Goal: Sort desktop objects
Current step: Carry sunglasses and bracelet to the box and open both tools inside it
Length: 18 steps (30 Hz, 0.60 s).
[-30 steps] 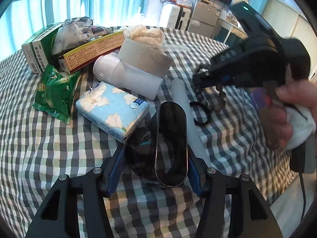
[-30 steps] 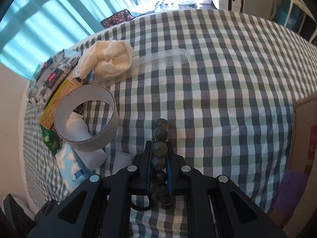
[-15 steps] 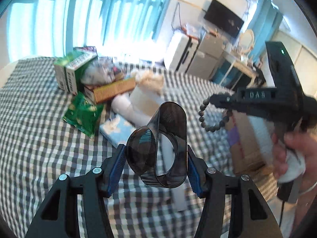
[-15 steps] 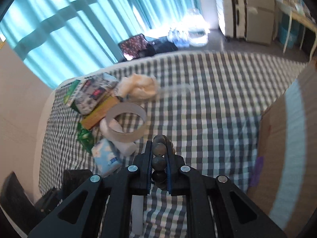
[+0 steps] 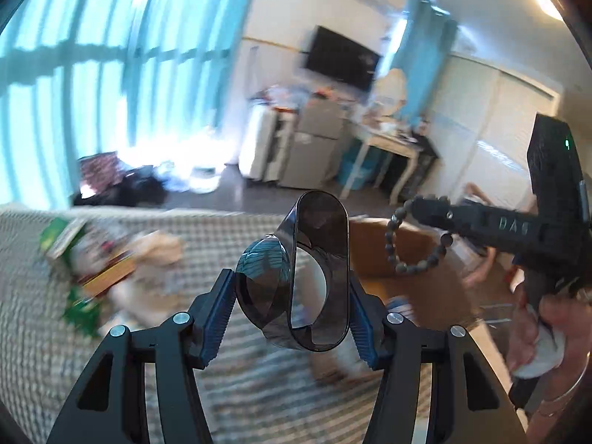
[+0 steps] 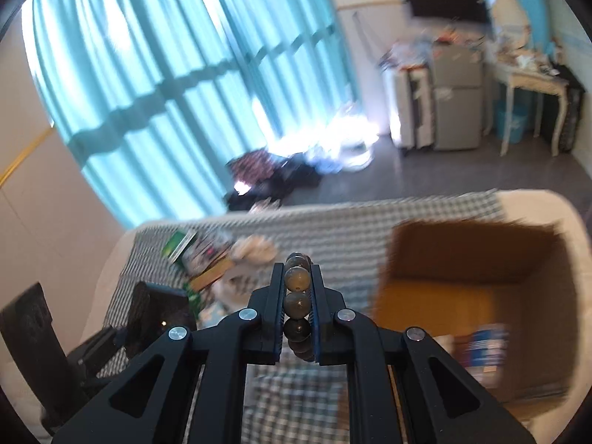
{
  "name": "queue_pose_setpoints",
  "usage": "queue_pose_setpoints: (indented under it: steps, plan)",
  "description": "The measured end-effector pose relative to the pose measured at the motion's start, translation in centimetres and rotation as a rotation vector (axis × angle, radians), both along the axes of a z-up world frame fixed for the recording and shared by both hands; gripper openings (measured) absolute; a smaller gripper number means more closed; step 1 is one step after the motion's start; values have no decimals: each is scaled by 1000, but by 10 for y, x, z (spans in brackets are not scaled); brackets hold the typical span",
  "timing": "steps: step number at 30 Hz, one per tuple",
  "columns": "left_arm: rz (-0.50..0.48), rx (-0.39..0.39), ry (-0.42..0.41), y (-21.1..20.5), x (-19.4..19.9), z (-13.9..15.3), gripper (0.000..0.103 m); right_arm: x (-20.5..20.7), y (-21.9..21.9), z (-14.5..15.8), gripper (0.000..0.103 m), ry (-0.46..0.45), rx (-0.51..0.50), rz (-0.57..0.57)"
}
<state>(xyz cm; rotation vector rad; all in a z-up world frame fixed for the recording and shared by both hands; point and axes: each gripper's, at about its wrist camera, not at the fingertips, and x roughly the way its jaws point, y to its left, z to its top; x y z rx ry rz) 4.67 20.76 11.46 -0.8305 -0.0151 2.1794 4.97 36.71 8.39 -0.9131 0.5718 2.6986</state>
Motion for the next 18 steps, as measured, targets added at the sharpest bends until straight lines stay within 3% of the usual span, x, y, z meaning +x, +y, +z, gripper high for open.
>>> queue_pose_setpoints:
  steps: [3, 8, 15, 17, 18]
  plan:
    - [-95, 16, -16, 47, 11, 3, 59, 31, 31, 12, 11, 3, 23, -78]
    - [-205, 27, -82, 107, 26, -11, 59, 59, 71, 3, 11, -48, 28, -171]
    - [-234, -105, -94, 156, 36, -49, 59, 75, 111, -36, 11, -131, -31, -223]
    - [-231, -135, -76, 160, 36, -54, 65, 75, 117, -45, 11, -146, -54, -225]
    - [-227, -143, -71, 161, 36, -57, 77, 76, 120, -47, 11, -146, -61, -227]
